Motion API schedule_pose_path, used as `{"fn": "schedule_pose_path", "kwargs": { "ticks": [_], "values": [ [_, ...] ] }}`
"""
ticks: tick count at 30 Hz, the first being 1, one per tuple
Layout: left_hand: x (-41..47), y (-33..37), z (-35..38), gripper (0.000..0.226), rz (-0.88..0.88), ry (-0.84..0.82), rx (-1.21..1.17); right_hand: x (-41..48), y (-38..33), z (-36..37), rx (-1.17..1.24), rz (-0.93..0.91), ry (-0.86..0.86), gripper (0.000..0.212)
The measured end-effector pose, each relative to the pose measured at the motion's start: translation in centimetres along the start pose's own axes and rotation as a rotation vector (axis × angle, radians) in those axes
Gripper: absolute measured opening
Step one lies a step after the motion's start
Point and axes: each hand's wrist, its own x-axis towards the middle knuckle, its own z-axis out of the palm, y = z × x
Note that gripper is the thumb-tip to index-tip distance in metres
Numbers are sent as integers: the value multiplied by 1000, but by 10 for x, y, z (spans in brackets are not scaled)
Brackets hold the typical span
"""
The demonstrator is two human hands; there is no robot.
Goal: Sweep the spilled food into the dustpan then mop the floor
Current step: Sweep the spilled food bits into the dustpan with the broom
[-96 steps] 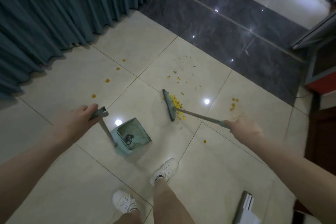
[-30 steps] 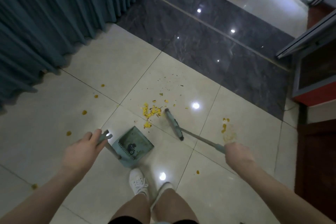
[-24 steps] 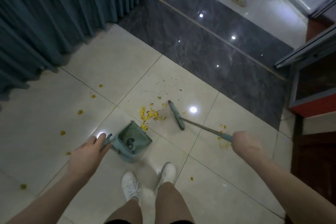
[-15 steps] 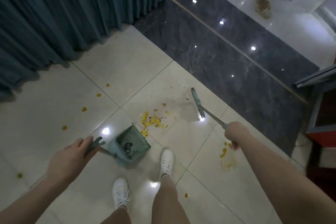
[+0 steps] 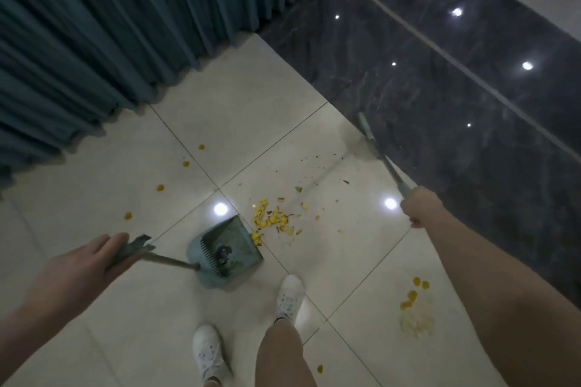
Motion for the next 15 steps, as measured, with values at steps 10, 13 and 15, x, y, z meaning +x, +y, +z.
{"fn": "schedule_pose_path", "kwargs": {
  "ticks": [10,13,15],
  "values": [
    [16,54,-33,47,-9,0,42,40,-12,24,1,-112,-31,26],
    [14,54,-30,51,-4,-12,69,32,-7,31,-62,-145,-63,30],
    [13,54,-28,53,-8,-26,80,26,-1,34,-120,-145,-88,37]
  ]
}}
